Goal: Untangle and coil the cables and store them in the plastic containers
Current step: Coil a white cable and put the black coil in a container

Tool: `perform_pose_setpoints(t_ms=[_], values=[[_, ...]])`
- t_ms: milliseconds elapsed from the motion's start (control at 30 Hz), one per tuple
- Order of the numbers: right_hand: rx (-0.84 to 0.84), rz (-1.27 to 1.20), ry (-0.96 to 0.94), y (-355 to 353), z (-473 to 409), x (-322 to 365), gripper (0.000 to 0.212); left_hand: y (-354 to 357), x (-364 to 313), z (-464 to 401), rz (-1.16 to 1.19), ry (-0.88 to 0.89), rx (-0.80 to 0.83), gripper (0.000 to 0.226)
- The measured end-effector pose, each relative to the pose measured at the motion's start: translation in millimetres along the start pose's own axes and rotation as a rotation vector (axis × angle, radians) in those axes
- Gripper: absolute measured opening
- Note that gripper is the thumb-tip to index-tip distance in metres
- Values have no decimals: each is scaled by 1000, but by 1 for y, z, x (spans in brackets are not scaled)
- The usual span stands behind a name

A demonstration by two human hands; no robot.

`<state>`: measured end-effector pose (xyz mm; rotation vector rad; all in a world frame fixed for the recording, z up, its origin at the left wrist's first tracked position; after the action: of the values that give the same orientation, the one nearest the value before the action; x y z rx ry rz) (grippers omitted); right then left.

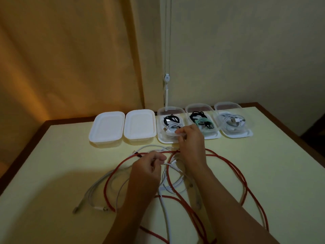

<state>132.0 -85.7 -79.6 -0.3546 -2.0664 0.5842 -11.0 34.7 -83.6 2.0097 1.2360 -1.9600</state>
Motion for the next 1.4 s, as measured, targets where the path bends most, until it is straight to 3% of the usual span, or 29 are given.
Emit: perform_pose_setpoints(t_ms=[233,400,633,833,933,1133,1267,1400], values=[[-127,-181,-6,-29,-7,12,15,5,-20,-13,-234,172,-119,20],[-171,-278,9,-47,-6,17,17,38,-42,-51,-406,98,6,24],[-194,-298,32,-62,-10,8,20,79,-39,-80,-904,232,172,25],[-225,-348,64,-74,-13,3,21,89,-45,-84,-935,244,195,17],[-252,-378,83,-82,-14,-1,19,79,-53,-90,-854,193,160,17],[-321,-457,84,-99,-16,-7,14,19,-73,-113,-445,-14,1,11],[-265,-435,64,-90,-16,-2,19,-17,-70,-122,-131,-243,-27,19],[-167,-379,62,-69,-13,4,20,-49,-76,-120,3,-260,-103,8]])
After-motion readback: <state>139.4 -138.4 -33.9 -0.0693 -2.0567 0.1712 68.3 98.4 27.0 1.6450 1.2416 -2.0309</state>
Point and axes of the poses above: each hand's wrist, its own z-axis away from the middle knuckle, its own y-axis out of the palm, x = y × z, the point moved 8 cm from there along -z, towards the middle knuckle, and after that the axes turned 10 degrees about -y, right-handed, at the moved point
